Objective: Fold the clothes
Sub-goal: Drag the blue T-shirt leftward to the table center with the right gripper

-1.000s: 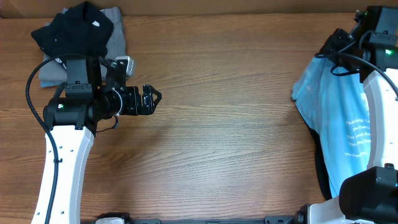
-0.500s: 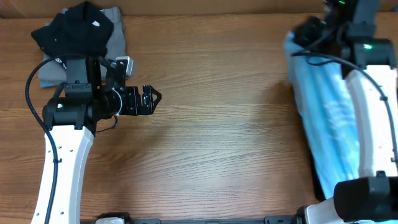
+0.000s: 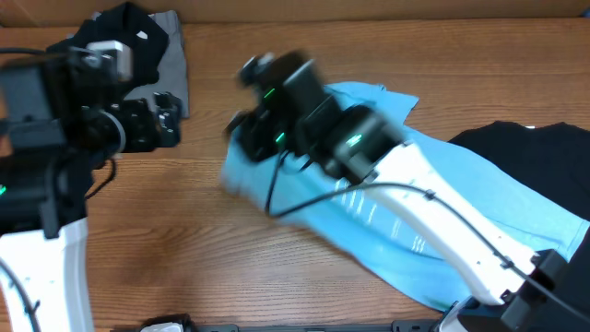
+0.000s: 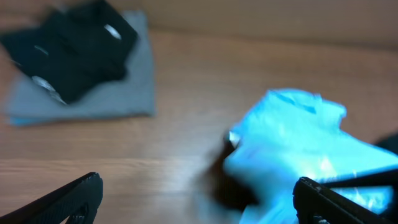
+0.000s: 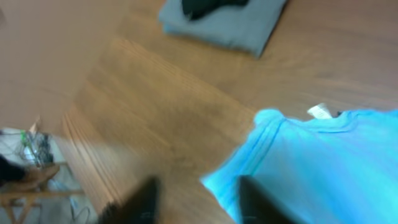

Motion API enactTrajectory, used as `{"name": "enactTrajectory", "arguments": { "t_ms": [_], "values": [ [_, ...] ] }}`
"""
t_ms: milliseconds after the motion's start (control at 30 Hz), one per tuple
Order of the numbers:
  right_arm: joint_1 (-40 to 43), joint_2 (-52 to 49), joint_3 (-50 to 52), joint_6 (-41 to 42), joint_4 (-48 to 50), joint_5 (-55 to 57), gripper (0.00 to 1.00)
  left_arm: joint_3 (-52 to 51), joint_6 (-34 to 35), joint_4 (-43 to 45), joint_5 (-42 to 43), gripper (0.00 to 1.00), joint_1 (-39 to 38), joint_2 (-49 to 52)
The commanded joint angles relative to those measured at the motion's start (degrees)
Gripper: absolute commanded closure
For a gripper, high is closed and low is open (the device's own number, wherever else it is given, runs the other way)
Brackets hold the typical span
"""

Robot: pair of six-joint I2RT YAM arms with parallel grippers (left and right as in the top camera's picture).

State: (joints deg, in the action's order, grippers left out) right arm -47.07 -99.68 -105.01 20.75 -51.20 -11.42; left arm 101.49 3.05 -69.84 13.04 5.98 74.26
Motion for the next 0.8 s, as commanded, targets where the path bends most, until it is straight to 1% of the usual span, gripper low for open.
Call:
{"name": "enactTrajectory", "arguments": {
  "t_ms": [0,67,167,267,367,567,633,700,733,767],
  "values": [
    [-1.8,0.4,-1.6,0.5,-1.6,10.4,0.39,6.9,0.3,-1.2,-4.7,0.00,0.5,-1.0],
    [-1.3,1.1,-1.6,1.0,-2.4,11.9,0.34,8.5,0.4,-1.3,-4.2,0.00,0.5,-0.9],
    [2.0,3.4,-1.6,2.0,-3.3,12.9,0.32,8.7,0.4,-1.7,-2.7,0.00,0.4,-0.8],
    [6.7,7.0,-1.6,2.7,-3.4,12.9,0.29,8.1,0.3,-2.8,2.4,0.00,0.3,0.6],
    [11.5,11.4,-1.6,3.5,-3.2,12.8,0.28,6.9,-2.1,-3.1,7.4,0.00,-1.4,3.3],
    [19.6,19.8,-1.6,6.6,-4.5,12.6,0.29,6.2,-8.2,-3.2,7.9,0.01,-11.8,13.2],
    [21.2,22.1,-1.6,6.5,-5.2,12.7,0.29,6.2,-10.4,-2.4,6.8,0.03,-15.3,17.5],
    [22.1,23.9,-1.6,6.5,-5.9,12.7,0.29,6.2,-10.6,-0.7,4.4,0.05,-18.4,22.3],
    [22.3,24.6,-1.6,6.5,-6.3,12.7,0.29,6.2,-10.6,0.3,3.6,0.05,-19.5,24.6],
    [22.5,25.0,-1.6,6.5,-6.7,12.7,0.29,6.2,-10.6,1.9,2.8,0.02,-20.7,27.3]
  ]
}}
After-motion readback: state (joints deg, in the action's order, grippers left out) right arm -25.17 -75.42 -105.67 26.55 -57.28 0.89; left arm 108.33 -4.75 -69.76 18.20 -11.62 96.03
